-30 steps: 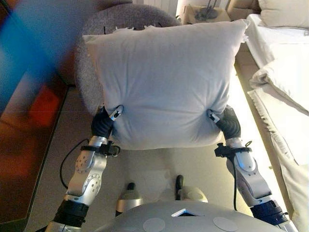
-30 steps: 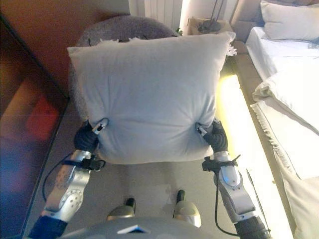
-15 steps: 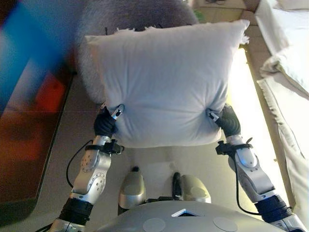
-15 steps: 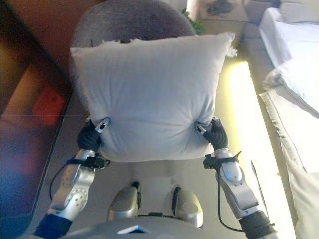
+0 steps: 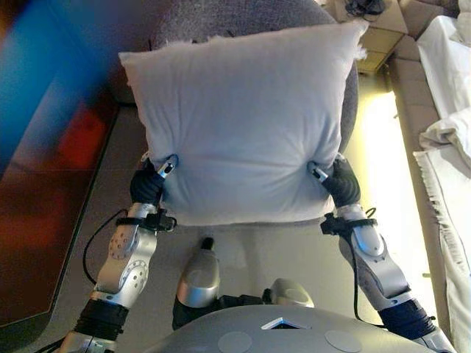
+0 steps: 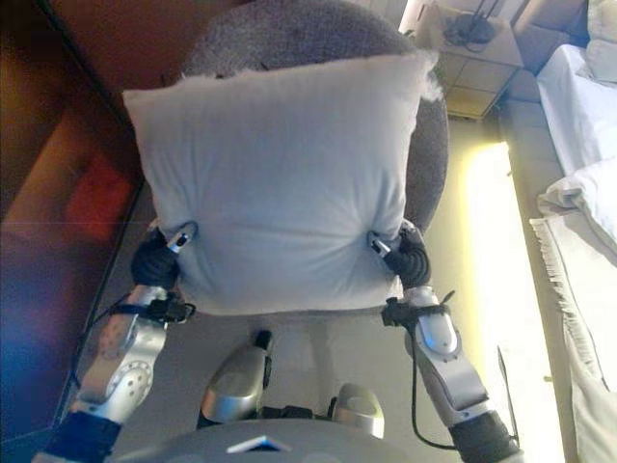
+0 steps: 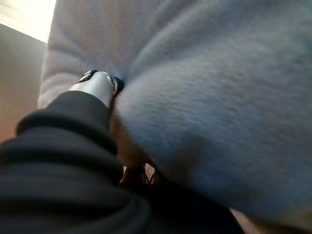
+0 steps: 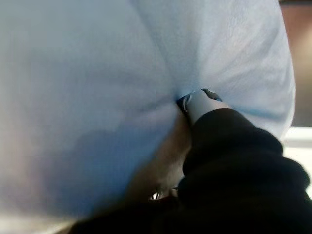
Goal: Pick up the cushion and take it to the sofa
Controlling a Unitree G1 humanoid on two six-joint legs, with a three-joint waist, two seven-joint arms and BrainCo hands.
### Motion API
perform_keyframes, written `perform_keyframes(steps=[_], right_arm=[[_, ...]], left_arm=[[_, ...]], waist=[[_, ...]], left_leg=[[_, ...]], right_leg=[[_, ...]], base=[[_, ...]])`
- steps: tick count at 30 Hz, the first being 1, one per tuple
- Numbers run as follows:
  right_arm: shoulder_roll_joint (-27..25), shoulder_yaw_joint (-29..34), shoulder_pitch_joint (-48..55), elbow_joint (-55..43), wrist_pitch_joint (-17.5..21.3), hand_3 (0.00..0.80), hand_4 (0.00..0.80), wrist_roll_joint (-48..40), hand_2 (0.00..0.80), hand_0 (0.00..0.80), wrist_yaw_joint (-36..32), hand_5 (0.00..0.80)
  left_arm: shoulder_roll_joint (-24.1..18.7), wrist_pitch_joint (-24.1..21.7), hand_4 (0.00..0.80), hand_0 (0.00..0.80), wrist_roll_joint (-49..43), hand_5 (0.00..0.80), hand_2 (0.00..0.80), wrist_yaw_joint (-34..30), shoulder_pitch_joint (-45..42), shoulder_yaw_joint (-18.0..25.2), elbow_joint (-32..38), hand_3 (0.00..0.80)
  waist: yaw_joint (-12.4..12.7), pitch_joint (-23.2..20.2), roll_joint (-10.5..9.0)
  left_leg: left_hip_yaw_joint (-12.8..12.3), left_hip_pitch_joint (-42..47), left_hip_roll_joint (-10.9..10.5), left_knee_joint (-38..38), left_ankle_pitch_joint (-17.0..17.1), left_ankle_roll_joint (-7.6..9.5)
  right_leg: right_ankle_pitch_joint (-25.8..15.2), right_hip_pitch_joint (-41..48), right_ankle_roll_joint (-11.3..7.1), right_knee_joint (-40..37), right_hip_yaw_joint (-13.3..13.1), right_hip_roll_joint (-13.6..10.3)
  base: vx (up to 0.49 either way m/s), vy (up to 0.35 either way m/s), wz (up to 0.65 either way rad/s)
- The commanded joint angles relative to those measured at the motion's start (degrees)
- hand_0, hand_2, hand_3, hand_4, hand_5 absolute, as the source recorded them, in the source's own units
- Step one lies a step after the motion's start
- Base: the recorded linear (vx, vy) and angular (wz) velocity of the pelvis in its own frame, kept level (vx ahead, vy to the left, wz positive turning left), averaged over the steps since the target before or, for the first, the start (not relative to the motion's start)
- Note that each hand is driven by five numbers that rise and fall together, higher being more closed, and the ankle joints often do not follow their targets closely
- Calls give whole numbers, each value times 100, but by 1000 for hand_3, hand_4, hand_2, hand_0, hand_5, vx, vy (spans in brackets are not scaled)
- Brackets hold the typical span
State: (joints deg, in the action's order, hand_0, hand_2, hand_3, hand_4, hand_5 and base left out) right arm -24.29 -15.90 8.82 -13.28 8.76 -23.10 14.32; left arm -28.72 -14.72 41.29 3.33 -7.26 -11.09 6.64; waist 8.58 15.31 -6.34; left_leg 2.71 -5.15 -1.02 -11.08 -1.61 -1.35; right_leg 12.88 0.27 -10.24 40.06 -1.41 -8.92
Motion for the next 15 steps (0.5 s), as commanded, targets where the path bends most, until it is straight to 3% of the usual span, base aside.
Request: perform_keyframes(steps=[1,2,3,5,8,11,13,15], right_arm=[[-109,-162,-272,-409,571,800,800,297,800,800,192,800],[-110,-162,-272,-409,571,800,800,297,800,800,192,800],[-57,-45,-321,-135,659,800,800,260,800,800,194,800],[-78,55,-316,-65,726,800,800,212,800,800,213,800],[-151,284,-180,-117,815,800,800,60,800,800,114,800],[-243,429,-67,-165,826,800,800,-135,800,800,-130,800],[-267,410,-41,-200,802,800,800,-183,800,800,-155,800],[-262,374,-60,-205,798,800,800,-205,800,800,-149,800]], left_arm=[[20,-277,800,800,-70,800,800,-379,391,-220,590,800],[21,-277,800,800,-70,800,800,-379,391,-220,590,800],[114,-125,800,800,-124,800,800,-534,500,-250,584,800],[174,-26,800,800,-163,800,800,-539,546,-281,619,800],[255,-1,800,800,-281,800,800,-657,482,-314,656,800],[221,-127,800,800,-285,800,800,-611,352,-267,644,800],[223,-197,800,800,-263,800,800,-555,361,-259,543,800],[226,-211,800,800,-252,800,800,-547,377,-247,508,800]], waist=[[-295,-863,229],[-297,-863,229],[-445,-811,311],[-615,-716,366],[-811,-637,222],[-897,-604,217],[-953,-581,246],[-983,-572,241]], left_leg=[[347,-163,-365,667,372,507],[348,-164,-365,667,372,507],[231,281,-404,750,209,470],[280,485,-404,717,40,457],[402,754,-601,389,-554,478],[388,985,-613,216,-925,497],[370,1106,-604,86,-1146,536],[322,1172,-591,-43,-1281,534]], right_leg=[[-1482,-23,144,-1349,388,721],[-1483,-22,144,-1350,390,721],[-1487,-442,307,-2353,726,419],[-1605,-532,347,-2890,789,298],[-2527,-899,103,-4020,638,-169],[-2948,-1070,-55,-4506,628,-428],[-3044,-1224,-72,-4506,451,-515],[-3136,-1211,-46,-4506,433,-589]], base=[[237,34,8],[393,-18,19],[494,-46,23],[490,-97,16],[402,-184,63],[423,-204,57],[403,-187,15],[434,-234,-4]])
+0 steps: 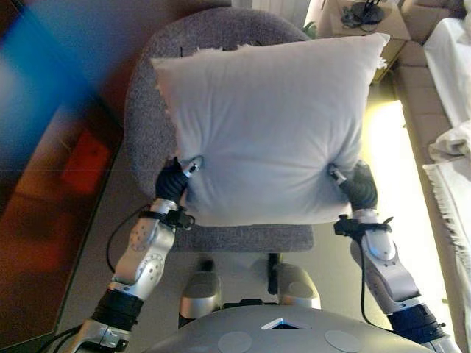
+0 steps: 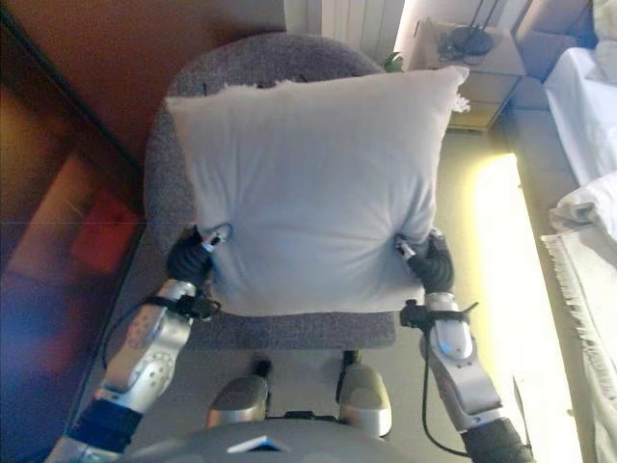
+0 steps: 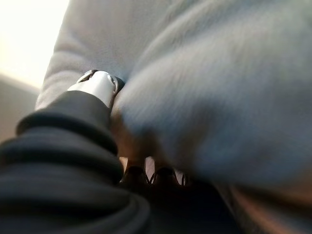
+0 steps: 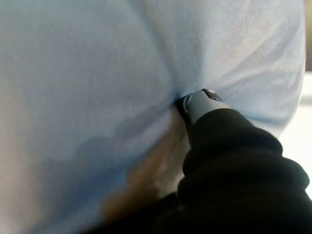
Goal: Pick up the cushion and take it to the sofa
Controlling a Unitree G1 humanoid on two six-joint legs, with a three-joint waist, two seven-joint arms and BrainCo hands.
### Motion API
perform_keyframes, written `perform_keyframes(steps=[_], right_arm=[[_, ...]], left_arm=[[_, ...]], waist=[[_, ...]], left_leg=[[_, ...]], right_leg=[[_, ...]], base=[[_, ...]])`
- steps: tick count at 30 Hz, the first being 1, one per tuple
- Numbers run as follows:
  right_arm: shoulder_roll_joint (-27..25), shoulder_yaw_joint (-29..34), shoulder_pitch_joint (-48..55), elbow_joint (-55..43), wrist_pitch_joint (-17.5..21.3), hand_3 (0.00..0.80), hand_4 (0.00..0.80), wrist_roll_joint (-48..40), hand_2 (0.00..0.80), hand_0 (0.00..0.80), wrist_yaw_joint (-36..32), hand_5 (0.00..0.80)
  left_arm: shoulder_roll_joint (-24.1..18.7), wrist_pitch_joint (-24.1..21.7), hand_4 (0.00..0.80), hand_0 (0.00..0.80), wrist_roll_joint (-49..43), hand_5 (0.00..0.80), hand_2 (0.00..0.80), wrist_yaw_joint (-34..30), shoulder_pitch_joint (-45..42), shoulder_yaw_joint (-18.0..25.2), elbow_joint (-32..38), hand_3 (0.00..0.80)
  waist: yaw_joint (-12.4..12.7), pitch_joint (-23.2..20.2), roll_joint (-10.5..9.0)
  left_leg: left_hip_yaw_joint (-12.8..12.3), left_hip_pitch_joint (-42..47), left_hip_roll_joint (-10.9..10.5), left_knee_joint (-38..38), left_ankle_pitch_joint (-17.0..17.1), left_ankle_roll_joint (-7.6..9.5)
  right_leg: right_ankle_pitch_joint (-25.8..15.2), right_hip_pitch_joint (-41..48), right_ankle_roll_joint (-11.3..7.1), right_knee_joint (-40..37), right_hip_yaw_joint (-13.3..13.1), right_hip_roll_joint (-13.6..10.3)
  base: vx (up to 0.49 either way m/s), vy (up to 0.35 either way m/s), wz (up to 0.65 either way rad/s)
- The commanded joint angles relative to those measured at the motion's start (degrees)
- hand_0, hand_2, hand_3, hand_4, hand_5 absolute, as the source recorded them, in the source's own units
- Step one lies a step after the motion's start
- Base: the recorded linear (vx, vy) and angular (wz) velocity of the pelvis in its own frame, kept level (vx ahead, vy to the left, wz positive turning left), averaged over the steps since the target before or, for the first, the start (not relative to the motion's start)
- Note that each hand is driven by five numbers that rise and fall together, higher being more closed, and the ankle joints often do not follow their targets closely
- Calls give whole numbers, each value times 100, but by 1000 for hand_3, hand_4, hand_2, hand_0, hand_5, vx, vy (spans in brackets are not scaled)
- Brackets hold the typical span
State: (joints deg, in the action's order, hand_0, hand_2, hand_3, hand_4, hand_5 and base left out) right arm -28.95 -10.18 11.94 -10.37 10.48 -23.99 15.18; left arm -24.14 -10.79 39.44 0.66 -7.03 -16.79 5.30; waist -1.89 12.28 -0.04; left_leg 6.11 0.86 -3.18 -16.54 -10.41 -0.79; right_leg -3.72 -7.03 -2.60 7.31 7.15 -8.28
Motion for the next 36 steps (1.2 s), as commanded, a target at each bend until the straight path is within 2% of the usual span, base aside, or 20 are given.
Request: perform_keyframes(steps=[1,3,5,6,7,8,9,10,11,12,13,14,16,17,19,20,24,27,36], right_arm=[[197,-205,-419,-476,652,800,800,-114,800,800,-254,800],[190,-269,-544,-410,661,800,800,-60,800,800,-215,800],[219,-294,-631,-352,564,800,800,-12,800,800,-130,800],[208,-284,-676,-378,409,800,800,-23,800,800,-114,800],[181,-243,-663,-423,265,800,800,-49,800,800,-170,800],[102,-163,-627,-452,175,800,800,-127,800,800,-376,800],[54,-137,-597,-470,154,800,800,-144,800,800,-484,800],[-31,-106,-531,-390,197,800,800,-140,800,800,-655,800],[-56,-86,-495,-322,203,800,800,-117,800,800,-725,800],[-90,-101,-465,-207,238,800,800,-133,800,800,-724,800],[-105,-130,-467,-168,267,800,800,-161,800,800,-705,800],[-125,-242,-490,-131,304,800,800,-203,800,800,-638,800],[-84,-403,-562,-97,336,800,800,-134,800,800,-503,800],[-43,-506,-631,-28,376,800,800,-65,800,800,-429,800],[24,-617,-784,100,357,800,800,27,800,800,-385,800],[49,-631,-849,121,302,800,800,33,800,800,-395,800],[206,-745,-985,199,154,800,800,116,800,800,-364,800],[304,-760,-929,192,89,800,800,-3,800,800,-385,800],[775,-1165,-1422,821,338,800,800,22,800,800,120,800]], left_arm=[[-237,-630,800,800,-55,800,800,-311,367,345,633,800],[-225,-674,800,800,-37,800,800,-303,452,326,593,800],[-195,-671,800,800,0,800,800,-263,531,293,513,800],[-184,-627,800,800,8,800,800,-153,531,311,512,800],[-162,-552,800,800,47,800,800,-10,499,328,532,800],[-125,-508,800,800,113,800,800,82,414,374,524,800],[-110,-533,800,800,90,800,800,140,385,377,527,800],[-56,-597,800,800,-15,800,800,243,406,318,527,800],[1,-644,800,800,-100,800,800,348,430,239,518,800],[100,-673,800,800,-217,800,800,483,485,132,480,800],[130,-676,800,800,-257,800,800,522,507,111,472,800],[172,-697,800,800,-325,800,800,559,504,101,482,800],[158,-745,800,800,-349,800,800,438,432,128,486,800],[149,-793,800,800,-376,800,800,381,399,123,468,800],[185,-763,800,800,-383,800,800,376,395,137,420,800],[214,-676,800,800,-356,800,800,366,431,181,377,800],[276,-395,800,800,-355,800,800,397,562,197,238,800],[284,-353,800,800,-413,800,800,342,582,181,101,800],[202,-287,800,800,-586,800,800,118,996,108,-267,800]], waist=[[66,-256,-393],[70,-279,-396],[50,-349,-377],[-11,-429,-375],[-64,-494,-311],[-109,-591,-263],[-140,-630,-226],[-152,-623,-256],[-112,-590,-364],[8,-477,-484],[61,-442,-570],[205,-361,-682],[374,-310,-653],[491,-317,-606],[626,-348,-552],[666,-380,-541],[668,-532,-507],[650,-592,-492],[906,-401,-472]], left_leg=[[-64,603,-335,411,-491,471],[-160,691,-244,271,-653,431],[-124,781,-207,169,-780,461],[-114,911,-146,-91,-655,420],[-100,1037,-39,-217,-483,316],[-203,1114,116,-644,80,110],[-229,1075,196,-839,395,-7],[-394,717,222,-1595,897,-193],[-486,315,154,-2011,1076,-262],[-537,-328,158,-2342,968,-240],[-535,-549,96,-2293,955,-200],[-525,-834,57,-1893,918,-113],[-489,-813,259,-715,1094,-107],[-308,-793,331,63,1250,-149],[-91,-604,384,859,1418,-246],[-68,-520,388,1011,1435,-289],[-253,-170,530,1502,1302,-365],[-363,-17,619,1700,1326,-392],[-389,93,693,1836,1242,-390]], right_leg=[[-1437,-425,-795,-1170,-337,-671],[-1422,-424,-805,-1205,-207,-744],[-1352,-364,-801,-1191,-239,-706],[-1298,-344,-733,-1073,-329,-617],[-1224,-322,-682,-933,-350,-504],[-1062,-259,-589,-806,-253,-370],[-990,-220,-543,-788,-242,-288],[-843,-12,-412,-792,-208,-215],[-792,178,-328,-849,-176,-241],[-742,485,-252,-956,-102,-221],[-723,571,-239,-999,-97,-243],[-639,741,-244,-1086,-105,-195],[-508,860,-286,-1166,-130,-37],[-444,899,-314,-1207,-182,70],[-322,994,-318,-1231,-239,181],[-260,1043,-319,-1231,-228,205],[-99,1162,-313,-1231,3,198],[-31,1243,-332,-1226,92,189],[-23,1238,-453,-1165,561,14]], base=[[433,-253,12],[419,-269,4],[498,-295,3],[539,-281,12],[551,-276,21],[433,-218,25],[380,-228,16],[330,-228,8],[336,-238,4],[224,-158,25],[229,-128,21],[195,-76,1],[228,-22,-23],[217,20,-26],[237,55,-14],[237,79,-9],[222,76,1],[229,66,13],[130,11,30]])
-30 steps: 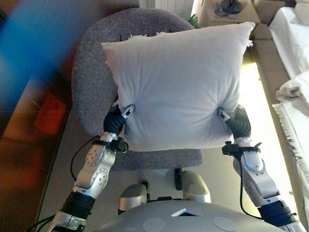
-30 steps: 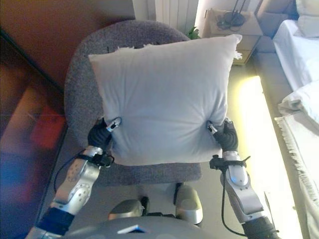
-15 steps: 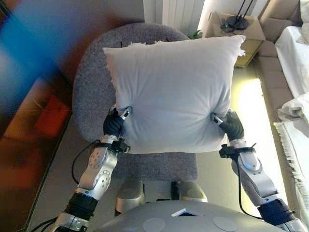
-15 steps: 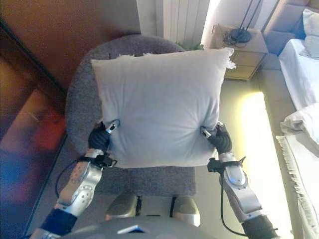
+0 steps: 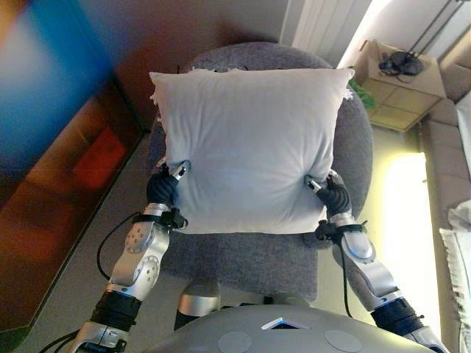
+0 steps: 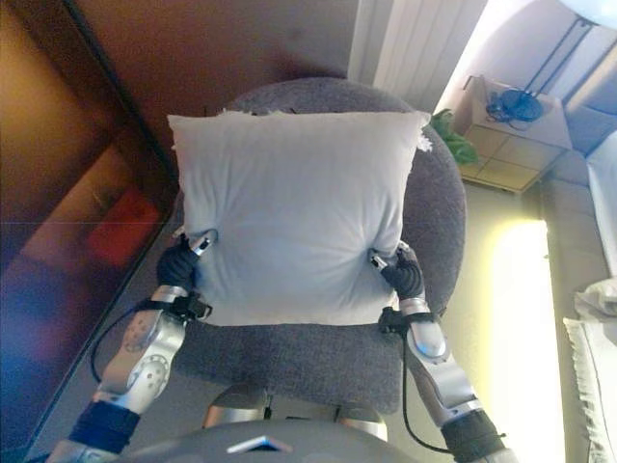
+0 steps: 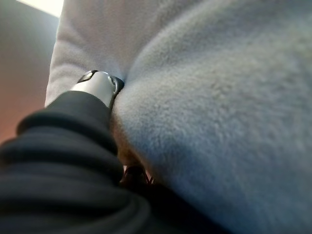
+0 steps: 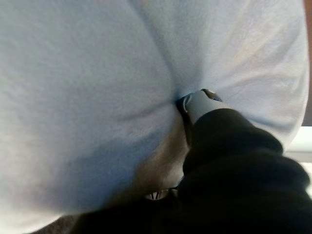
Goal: Pick up the cushion and take it to the sofa
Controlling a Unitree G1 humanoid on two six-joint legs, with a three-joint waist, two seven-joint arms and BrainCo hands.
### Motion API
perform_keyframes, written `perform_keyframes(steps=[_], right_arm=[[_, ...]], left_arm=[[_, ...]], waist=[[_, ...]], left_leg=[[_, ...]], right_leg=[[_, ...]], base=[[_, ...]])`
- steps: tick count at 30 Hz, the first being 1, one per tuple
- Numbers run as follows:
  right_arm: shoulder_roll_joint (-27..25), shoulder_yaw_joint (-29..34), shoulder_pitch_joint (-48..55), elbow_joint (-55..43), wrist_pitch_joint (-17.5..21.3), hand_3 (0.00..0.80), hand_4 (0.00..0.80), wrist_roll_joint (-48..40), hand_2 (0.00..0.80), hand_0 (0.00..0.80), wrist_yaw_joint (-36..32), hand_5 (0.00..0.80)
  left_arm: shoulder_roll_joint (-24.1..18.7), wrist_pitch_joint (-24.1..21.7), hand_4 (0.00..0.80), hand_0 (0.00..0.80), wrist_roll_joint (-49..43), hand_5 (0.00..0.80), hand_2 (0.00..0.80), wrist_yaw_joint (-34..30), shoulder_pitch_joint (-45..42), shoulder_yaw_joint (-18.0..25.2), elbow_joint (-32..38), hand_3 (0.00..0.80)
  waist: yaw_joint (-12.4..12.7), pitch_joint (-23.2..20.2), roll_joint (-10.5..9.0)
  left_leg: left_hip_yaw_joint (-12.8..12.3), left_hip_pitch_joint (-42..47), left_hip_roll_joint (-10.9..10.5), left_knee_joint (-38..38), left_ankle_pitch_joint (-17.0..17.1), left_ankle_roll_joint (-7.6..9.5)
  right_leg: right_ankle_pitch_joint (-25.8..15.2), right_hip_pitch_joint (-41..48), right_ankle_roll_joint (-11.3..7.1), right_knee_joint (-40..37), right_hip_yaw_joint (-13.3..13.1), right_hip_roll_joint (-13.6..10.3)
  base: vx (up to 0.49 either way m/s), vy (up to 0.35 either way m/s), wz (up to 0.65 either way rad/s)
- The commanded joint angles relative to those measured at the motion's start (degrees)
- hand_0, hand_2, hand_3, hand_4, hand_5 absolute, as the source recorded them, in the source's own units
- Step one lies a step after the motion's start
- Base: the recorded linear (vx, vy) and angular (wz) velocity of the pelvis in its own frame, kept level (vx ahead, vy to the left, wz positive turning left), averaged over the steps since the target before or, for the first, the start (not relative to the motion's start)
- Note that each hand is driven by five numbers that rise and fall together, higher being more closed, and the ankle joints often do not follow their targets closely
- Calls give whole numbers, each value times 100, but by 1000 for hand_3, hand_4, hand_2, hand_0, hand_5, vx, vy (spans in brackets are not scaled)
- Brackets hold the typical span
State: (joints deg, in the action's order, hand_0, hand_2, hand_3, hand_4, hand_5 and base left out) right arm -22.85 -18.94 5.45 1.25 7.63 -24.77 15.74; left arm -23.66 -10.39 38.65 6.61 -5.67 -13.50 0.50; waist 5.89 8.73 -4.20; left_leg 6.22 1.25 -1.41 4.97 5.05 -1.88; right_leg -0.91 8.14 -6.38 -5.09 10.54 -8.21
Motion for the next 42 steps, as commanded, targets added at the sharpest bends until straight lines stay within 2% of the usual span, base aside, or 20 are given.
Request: perform_keyframes(steps=[1,6,11,20,22,24,28,31,38,42], right_arm=[[207,-320,-827,-283,651,800,800,108,800,800,84,800],[418,-510,-1099,38,632,800,800,148,800,800,307,800],[701,-612,-1264,583,480,800,800,128,800,800,765,800],[1212,-746,-1794,2045,512,800,800,-406,800,800,506,800],[1284,-731,-2170,2483,515,800,800,-602,800,800,565,800],[1298,-684,-3092,3138,446,800,800,-997,800,800,605,800],[1119,-578,-5272,4455,376,800,800,-1410,800,800,405,800],[911,-621,-6304,5131,408,800,800,-1583,800,800,171,800],[689,-739,-7078,5491,441,800,800,-1564,800,800,164,800],[622,-748,-7285,5596,397,800,800,-1487,800,800,203,800]], left_arm=[[152,-314,800,800,-535,800,800,-460,880,-222,192,800],[169,-160,800,800,-586,800,800,-391,1085,-202,-68,800],[296,30,800,800,-768,800,800,-508,1362,-363,-541,800],[592,3,800,800,-1185,800,800,-43,2093,-647,-1792,800],[674,51,800,800,-1262,800,800,99,2394,-760,-2117,800],[818,-45,800,800,-1266,800,800,311,3067,-976,-2714,800],[940,-597,800,800,-995,800,800,605,4974,-1275,-3970,800],[973,-817,800,800,-842,800,800,757,6022,-1312,-4569,800],[1133,-1108,800,800,-1015,800,800,1256,6853,-1278,-5273,800],[1152,-1181,800,800,-946,800,800,1453,7108,-1257,-5698,800]], waist=[[151,-36,-53],[214,-23,-28],[228,-26,-34],[218,176,-12],[248,249,-36],[254,441,-58],[131,1193,30],[0,1611,130],[-213,2081,290],[-327,2106,338]], left_leg=[[-402,70,520,-312,-317,-278],[-424,184,533,-290,-373,-264],[-453,340,560,-318,-445,-241],[-516,230,616,-617,-524,-263],[-493,98,622,-760,-542,-276],[-451,-235,618,-949,-548,-298],[-336,-1153,495,-1195,-533,-298],[-344,-1765,439,-1307,-423,-280],[-453,-2312,379,-1277,-149,-251],[-512,-2511,352,-1202,-19,-251]], right_leg=[[-308,-274,-86,76,250,-13],[-308,-248,-141,140,333,-100],[-321,-184,-194,238,386,-159],[-565,-296,-270,202,358,-275],[-613,-360,-273,209,359,-293],[-665,-589,-277,244,353,-312],[-747,-1446,-296,373,293,-386],[-829,-2166,-283,538,219,-446],[-940,-3027,-270,849,-57,-493],[-985,-3376,-285,958,-199,-517]], base=[[141,33,19],[132,39,10],[153,2,16],[85,-41,2],[-13,-109,0],[-242,-102,3],[-576,6,3],[-446,145,-12],[-99,133,-19],[10,112,-11]])
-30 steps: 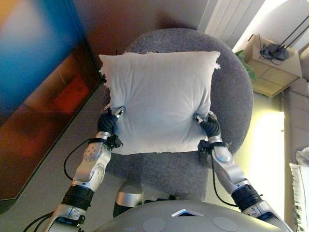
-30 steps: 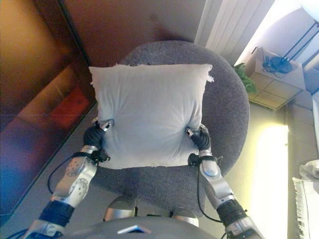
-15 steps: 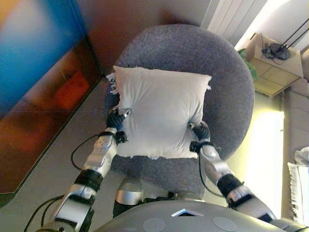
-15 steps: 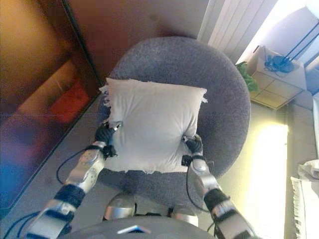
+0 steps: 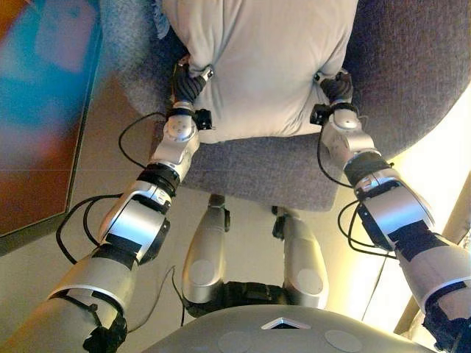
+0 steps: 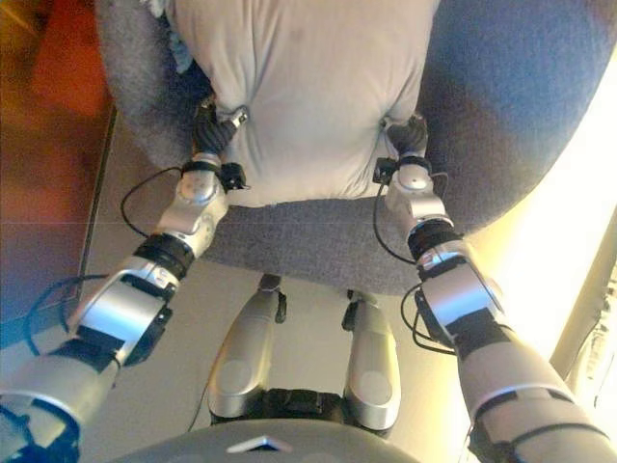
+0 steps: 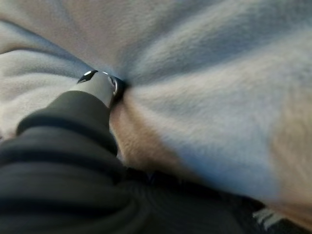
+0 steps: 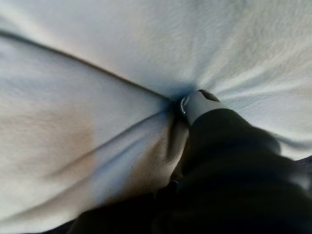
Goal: Pick up the cushion and take it to the sofa
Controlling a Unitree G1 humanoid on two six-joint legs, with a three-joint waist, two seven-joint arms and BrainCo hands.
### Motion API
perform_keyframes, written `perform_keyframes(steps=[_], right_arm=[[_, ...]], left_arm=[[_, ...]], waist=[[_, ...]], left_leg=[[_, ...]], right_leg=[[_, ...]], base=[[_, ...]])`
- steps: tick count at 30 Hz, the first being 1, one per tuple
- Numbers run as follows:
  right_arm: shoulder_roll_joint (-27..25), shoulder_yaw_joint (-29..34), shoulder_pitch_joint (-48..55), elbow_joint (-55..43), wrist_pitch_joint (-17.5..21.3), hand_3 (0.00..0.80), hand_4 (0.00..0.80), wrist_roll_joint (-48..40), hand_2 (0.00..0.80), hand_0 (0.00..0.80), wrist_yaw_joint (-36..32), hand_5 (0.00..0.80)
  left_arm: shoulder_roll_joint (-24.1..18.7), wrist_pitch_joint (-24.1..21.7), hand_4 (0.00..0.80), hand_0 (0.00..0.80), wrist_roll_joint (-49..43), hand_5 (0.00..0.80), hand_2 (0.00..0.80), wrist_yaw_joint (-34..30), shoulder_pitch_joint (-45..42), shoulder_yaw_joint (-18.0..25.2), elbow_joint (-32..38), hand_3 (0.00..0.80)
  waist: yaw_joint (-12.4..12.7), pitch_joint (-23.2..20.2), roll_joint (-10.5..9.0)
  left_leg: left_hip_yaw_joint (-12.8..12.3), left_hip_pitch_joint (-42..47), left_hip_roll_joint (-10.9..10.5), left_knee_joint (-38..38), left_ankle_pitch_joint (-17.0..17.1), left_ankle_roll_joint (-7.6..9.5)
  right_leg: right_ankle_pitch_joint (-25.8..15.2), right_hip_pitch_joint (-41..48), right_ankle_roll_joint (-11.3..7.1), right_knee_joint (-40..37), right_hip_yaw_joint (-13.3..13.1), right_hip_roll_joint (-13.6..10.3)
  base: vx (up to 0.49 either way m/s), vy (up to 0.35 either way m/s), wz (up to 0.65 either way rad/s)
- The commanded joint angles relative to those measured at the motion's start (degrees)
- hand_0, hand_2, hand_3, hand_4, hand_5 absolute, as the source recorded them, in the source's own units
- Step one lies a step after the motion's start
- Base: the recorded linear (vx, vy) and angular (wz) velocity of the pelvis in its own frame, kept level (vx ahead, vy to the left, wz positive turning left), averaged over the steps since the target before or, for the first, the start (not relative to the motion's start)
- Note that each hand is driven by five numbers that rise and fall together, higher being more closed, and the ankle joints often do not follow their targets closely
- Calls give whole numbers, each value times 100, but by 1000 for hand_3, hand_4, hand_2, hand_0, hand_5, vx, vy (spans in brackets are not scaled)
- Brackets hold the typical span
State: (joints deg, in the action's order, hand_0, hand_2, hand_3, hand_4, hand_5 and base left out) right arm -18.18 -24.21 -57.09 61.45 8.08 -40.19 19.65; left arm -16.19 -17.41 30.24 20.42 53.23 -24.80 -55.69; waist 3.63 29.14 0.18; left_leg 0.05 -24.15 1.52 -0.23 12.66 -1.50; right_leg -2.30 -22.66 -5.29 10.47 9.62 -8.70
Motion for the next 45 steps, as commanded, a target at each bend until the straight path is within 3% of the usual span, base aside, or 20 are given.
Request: perform_keyframes(steps=[1,16,19,20,21,22,23,29,30,35,45], right_arm=[[144,-225,-1076,-413,307,800,800,89,800,800,-161,800],[-109,-532,-1544,-178,-81,800,800,73,800,800,-153,800],[-188,-577,-1558,-237,-45,800,800,115,800,800,-112,800],[-215,-590,-1580,-238,-21,800,800,129,800,800,-110,800],[-234,-592,-1595,-242,-15,696,696,148,696,696,-117,696],[-292,-600,-1629,-272,16,276,276,182,276,276,-139,276],[-339,-597,-1639,-301,40,0,0,260,0,0,-122,0],[-699,-554,-1435,-556,227,0,0,440,0,0,112,0],[-965,-427,-1316,-712,338,0,0,403,0,0,255,0],[-1398,-29,-668,-1158,705,0,0,424,0,0,407,0],[-2069,984,1405,-2178,541,0,0,253,0,0,802,0]], left_arm=[[403,-492,800,800,-64,800,800,90,1275,-116,-149,800],[350,-569,800,800,219,800,800,312,1799,-289,-643,800],[320,-551,605,605,390,605,605,348,1812,-300,-643,605],[304,-531,445,445,475,445,445,313,1831,-297,-664,445],[289,-492,88,88,546,88,88,289,1844,-291,-675,88],[235,-458,0,0,541,0,0,333,1858,-272,-679,0],[193,-481,0,0,560,0,0,377,1856,-263,-670,0],[-106,-457,0,0,667,0,0,477,1530,-141,-417,0],[-337,-489,0,0,801,0,0,523,1280,1,-306,0],[-721,-567,0,0,1291,0,0,541,608,500,-124,0],[-1247,-82,0,0,987,0,0,484,-930,1025,471,0]], waist=[[-120,65,-92],[-327,65,123],[-343,65,141],[-347,65,150],[-351,65,154],[-361,65,165],[-369,65,168],[-342,65,197],[-328,65,207],[-352,65,208],[-380,65,190]], left_leg=[[89,-7,55,-661,-754,-294],[8,-837,24,-620,-483,-338],[4,-981,21,-604,-434,-349],[7,-1039,20,-595,-422,-354],[7,-1087,20,-594,-414,-355],[11,-1165,26,-556,-383,-356],[11,-1218,32,-542,-367,-362],[55,-1348,33,-564,-371,-384],[74,-1431,26,-578,-378,-378],[51,-1394,43,-609,-464,-392],[-98,-674,43,-635,-705,-351]], right_leg=[[-856,-361,-399,-584,-130,-474],[-1073,-1371,-452,-504,-380,-526],[-1123,-1515,-479,-526,-405,-528],[-1137,-1578,-490,-532,-407,-530],[-1146,-1625,-496,-534,-411,-531],[-1172,-1716,-512,-553,-430,-524],[-1188,-1774,-520,-565,-446,-521],[-1199,-1912,-551,-547,-456,-537],[-1210,-2006,-558,-527,-439,-539],[-1155,-2005,-555,-503,-439,-540],[-1015,-1369,-581,-473,-209,-631]], base=[[27,92,-11],[27,54,-12],[14,5,-4],[0,0,0],[0,0,0],[0,0,0],[0,0,0],[0,0,0],[0,0,0],[0,0,0],[0,0,0]])
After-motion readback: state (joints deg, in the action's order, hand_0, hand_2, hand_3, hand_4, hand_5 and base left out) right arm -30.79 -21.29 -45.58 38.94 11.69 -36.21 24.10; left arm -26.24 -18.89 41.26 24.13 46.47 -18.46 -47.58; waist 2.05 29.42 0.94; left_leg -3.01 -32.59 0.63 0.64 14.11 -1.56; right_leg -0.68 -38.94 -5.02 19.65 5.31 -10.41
